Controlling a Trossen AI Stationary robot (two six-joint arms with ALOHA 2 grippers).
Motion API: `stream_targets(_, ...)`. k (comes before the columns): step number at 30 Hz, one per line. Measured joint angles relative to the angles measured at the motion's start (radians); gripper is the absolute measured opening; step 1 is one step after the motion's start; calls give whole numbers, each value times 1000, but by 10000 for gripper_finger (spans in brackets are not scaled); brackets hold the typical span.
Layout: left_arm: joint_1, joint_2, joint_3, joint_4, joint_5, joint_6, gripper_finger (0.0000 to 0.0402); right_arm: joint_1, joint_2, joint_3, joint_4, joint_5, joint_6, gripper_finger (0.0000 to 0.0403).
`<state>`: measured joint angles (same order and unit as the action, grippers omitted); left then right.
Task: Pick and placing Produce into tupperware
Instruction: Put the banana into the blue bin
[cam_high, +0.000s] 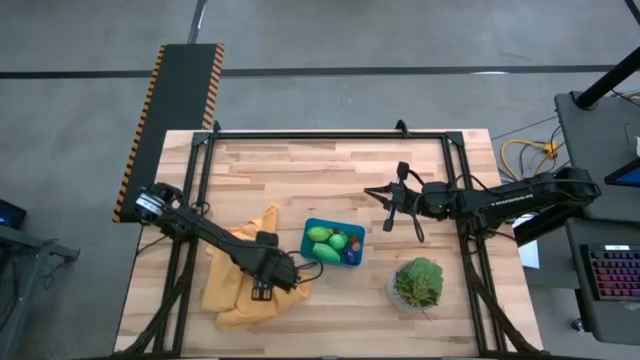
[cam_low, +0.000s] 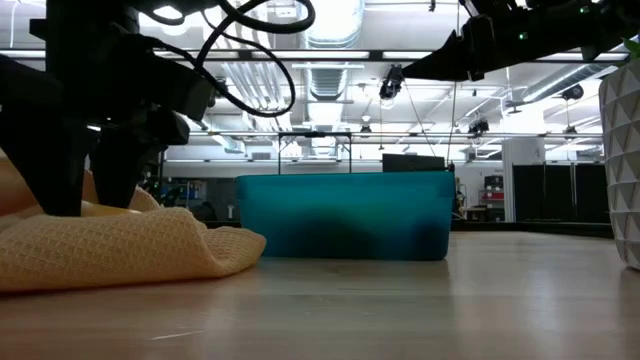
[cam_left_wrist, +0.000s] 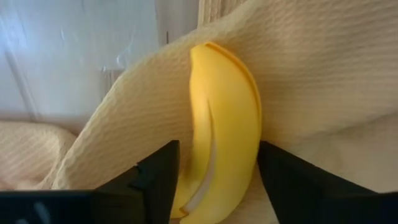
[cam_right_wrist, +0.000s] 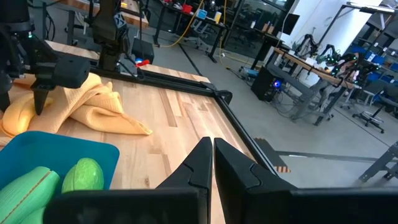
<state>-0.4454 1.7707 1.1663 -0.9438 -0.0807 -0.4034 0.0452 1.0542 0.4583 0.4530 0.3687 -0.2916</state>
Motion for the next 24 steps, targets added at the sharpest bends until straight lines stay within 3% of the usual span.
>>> stream_targets(7,0,0,-15,52,1,0,170,0,0,0,0,0,0,9)
stream_targets(24,0,0,-67,105,28,-1,167,0,0,0,0,0,0,9)
